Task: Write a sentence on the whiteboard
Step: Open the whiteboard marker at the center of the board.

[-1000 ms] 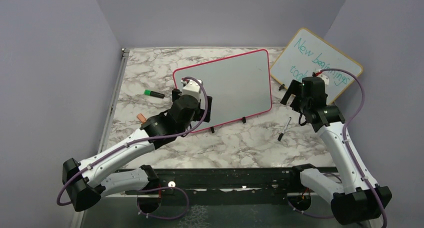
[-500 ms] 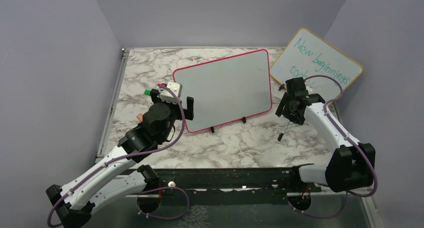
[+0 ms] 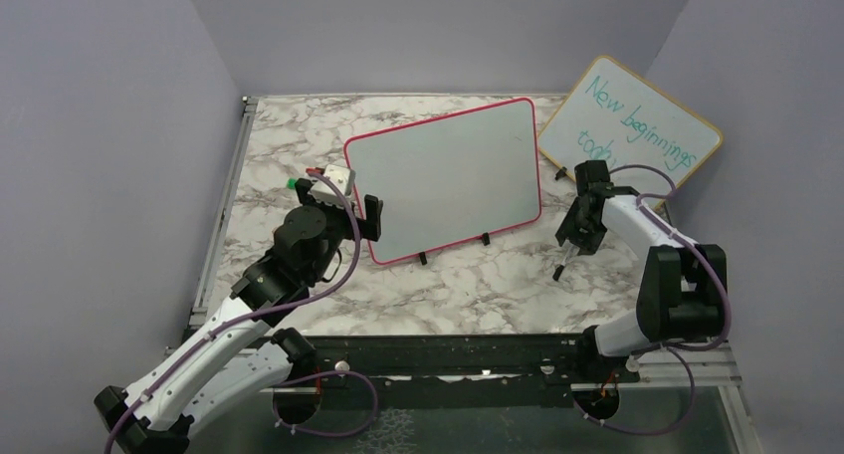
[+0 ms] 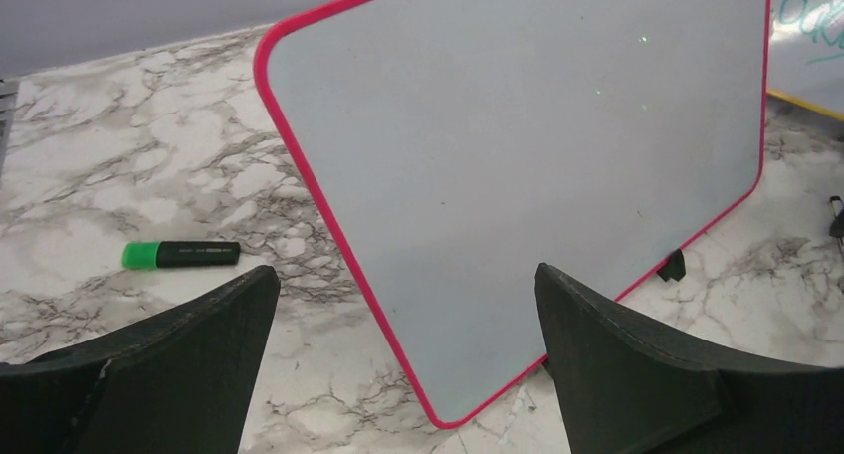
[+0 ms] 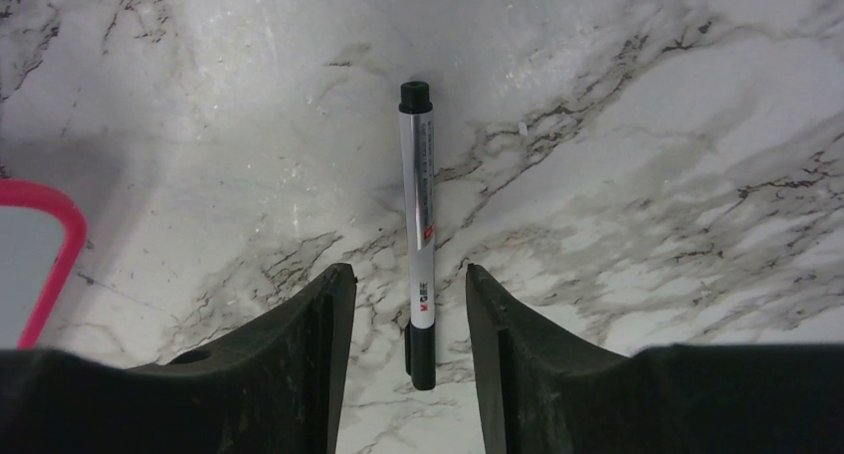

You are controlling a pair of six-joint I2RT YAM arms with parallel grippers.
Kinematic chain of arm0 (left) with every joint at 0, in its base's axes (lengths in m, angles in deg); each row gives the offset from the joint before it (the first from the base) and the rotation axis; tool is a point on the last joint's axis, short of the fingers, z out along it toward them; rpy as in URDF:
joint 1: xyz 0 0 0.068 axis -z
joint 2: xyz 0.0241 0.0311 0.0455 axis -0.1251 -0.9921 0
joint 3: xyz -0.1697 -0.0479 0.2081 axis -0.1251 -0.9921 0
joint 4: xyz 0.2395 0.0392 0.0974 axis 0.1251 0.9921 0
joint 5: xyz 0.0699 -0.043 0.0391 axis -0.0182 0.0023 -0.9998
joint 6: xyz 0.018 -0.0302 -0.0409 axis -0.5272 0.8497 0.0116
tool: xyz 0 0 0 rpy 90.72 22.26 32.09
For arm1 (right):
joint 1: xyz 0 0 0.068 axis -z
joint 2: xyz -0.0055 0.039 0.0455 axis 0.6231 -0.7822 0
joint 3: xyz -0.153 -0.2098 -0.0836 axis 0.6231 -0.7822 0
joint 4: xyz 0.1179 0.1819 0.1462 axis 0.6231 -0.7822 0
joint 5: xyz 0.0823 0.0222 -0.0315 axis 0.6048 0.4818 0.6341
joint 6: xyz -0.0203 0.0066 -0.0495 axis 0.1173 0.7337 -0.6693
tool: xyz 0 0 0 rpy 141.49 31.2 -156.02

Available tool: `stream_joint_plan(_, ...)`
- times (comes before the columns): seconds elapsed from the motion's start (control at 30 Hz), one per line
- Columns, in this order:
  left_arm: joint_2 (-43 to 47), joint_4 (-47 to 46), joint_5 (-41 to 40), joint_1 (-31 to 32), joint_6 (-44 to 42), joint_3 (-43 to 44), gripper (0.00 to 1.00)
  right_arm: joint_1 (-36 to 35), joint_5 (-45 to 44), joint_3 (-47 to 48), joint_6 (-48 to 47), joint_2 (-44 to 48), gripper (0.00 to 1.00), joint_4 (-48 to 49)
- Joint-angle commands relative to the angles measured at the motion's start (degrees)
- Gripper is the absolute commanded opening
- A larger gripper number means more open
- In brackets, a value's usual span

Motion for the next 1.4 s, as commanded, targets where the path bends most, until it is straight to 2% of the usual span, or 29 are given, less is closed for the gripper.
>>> stream_joint_plan(0.0, 0.34, -1.99, 5.74, -0.65, -0.7, -0.85, 0.99, 0.97, 2.86, -0.79, -0.67, -3.46, 0.46, 3.93)
stream_joint_plan(0.1, -0.01, -2.28, 6.52, -1.1, -0.43, -0.91, 0.99, 1.4, 3.43, -1.9, -0.65, -4.82, 0.41, 5.01)
stream_joint_plan(0.27, -0.69, -3.13, 11.69, -2.13, -0.12, -0.69, 0.99, 1.45, 3.89, -3.57, 0.17, -6.98, 0.38, 5.92)
stream_joint_plan(0.37, -1.04, -3.8, 14.7, -2.32, 0.14, -0.81, 0.99, 1.52, 4.96, -4.0, 0.86, -8.23, 0.28, 6.47)
stream_joint_plan(0.47, -1.62, -4.46, 16.88, -2.32, 0.11, -1.34, 0.99, 1.51, 7.44, -4.43, 0.85, -8.99, 0.12, 7.42)
stream_joint_plan(0.57, -2.42, -5.01, 18.34, -2.41, 0.75, -1.65, 0.99, 1.47, 8.08, -4.63, 0.63, -8.33, 0.01, 7.46)
stream_joint_plan(0.73, -5.83, -4.29, 26.16, -2.47, 4.5, 0.02, 0.99, 1.41, 9.5, -6.79, -0.96, -0.87, 0.01, 8.5)
stream_joint_plan(0.9, -9.81, -1.61, 32.18, -2.47, 12.37, 3.32, 0.99, 0.66, 14.35, -9.21, -2.34, 10.37, 0.0, 9.62)
stream_joint_plan(1.0, -9.67, -4.74, 32.3, -2.41, 17.87, 2.22, 0.99, -0.1, 18.93, -10.51, -1.45, 17.67, 0.0, 11.43)
stream_joint_plan(1.17, -9.92, -12.26, 33.75, -2.25, 22.26, -0.52, 0.99, -1.1, 25.3, -11.63, 1.72, 28.26, 0.01, 15.2)
stream_joint_plan(1.37, -14.26, -20.92, 33.22, 1.3, 26.36, -2.72, 0.99, -3.18, 27.63, -11.79, 7.25, 34.48, 0.0, 20.15)
